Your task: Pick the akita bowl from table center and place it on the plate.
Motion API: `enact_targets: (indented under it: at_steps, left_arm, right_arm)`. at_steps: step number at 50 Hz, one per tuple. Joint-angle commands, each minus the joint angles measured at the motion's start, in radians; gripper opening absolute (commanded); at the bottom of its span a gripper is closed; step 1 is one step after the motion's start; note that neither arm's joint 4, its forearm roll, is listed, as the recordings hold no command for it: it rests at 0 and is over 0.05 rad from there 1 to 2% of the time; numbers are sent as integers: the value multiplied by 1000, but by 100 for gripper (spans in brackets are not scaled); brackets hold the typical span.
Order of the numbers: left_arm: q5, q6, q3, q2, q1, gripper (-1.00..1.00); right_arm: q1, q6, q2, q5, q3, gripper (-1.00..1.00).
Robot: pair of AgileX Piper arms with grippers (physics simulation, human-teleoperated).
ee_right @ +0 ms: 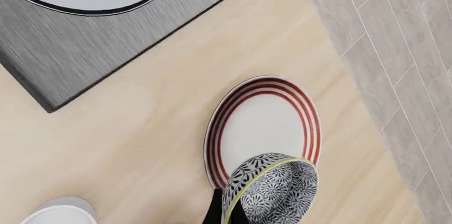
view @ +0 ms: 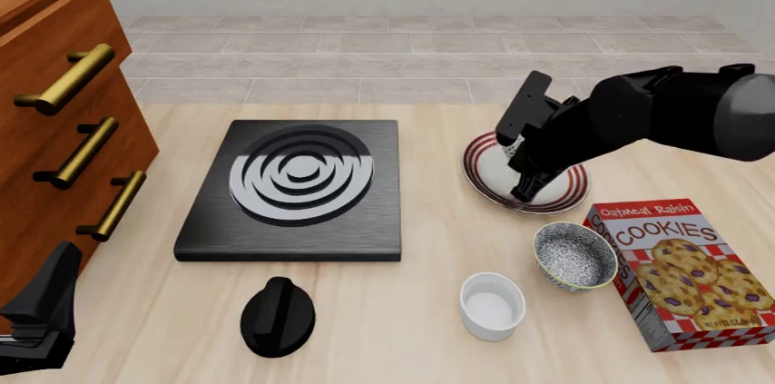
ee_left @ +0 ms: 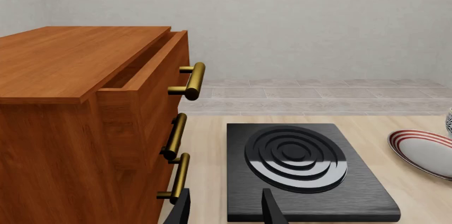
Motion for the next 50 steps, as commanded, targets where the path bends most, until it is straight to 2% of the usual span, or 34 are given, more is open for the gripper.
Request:
enact_targets:
  at_steps: [1,2,4,8,9,12,13,14,16,17,19,21,31,32,37,41,50]
  left_arm:
    - [0,0,0,0,0,100]
    - [0,0,0,0,0,100]
    - [0,0,0,0,0,100]
    - [0,0,0,0,0,100]
    - [0,0,0,0,0,100]
    - [0,0,0,0,0,100]
    - [0,0,0,0,0,100]
    - [0,0,0,0,0,100]
    - [0,0,0,0,0,100]
    - [0,0,0,0,0,100]
    - [0,0,0,0,0,100]
    - [0,0,0,0,0,100]
    - [0,0,0,0,0,100]
    - [0,0,0,0,0,100]
    - [0,0,0,0,0,100]
    - [0,0,0,0,0,100]
    - [0,0,0,0,0,100]
  right_arm:
    - [-48,48,18,-94,0,-100]
    - [-48,62,20,-108,0,-100]
    - [-81,55,19,-151,2,-100]
    - [-85,88,37,-169,-12,-100]
    - [-76,115,43,-170,-20,-100]
    - [-68,124,66,-194,-20,-100]
    - [-67,135,67,-197,-23,-100]
    - [-58,169,73,-191,-33,-100]
    - [-44,189,80,-211,-31,-100]
    - [-48,220,91,-203,-45,-100]
    - [-48,215,99,-216,-40,-100]
    - [-37,248,120,-209,-41,-100]
    - [-42,263,163,-218,-44,-100]
    - [-48,279,168,-211,-61,-100]
    - [-35,290,189,-203,-66,-100]
    - [-55,277,211,-199,-77,-100]
    - [-60,286,240,-204,-84,-100]
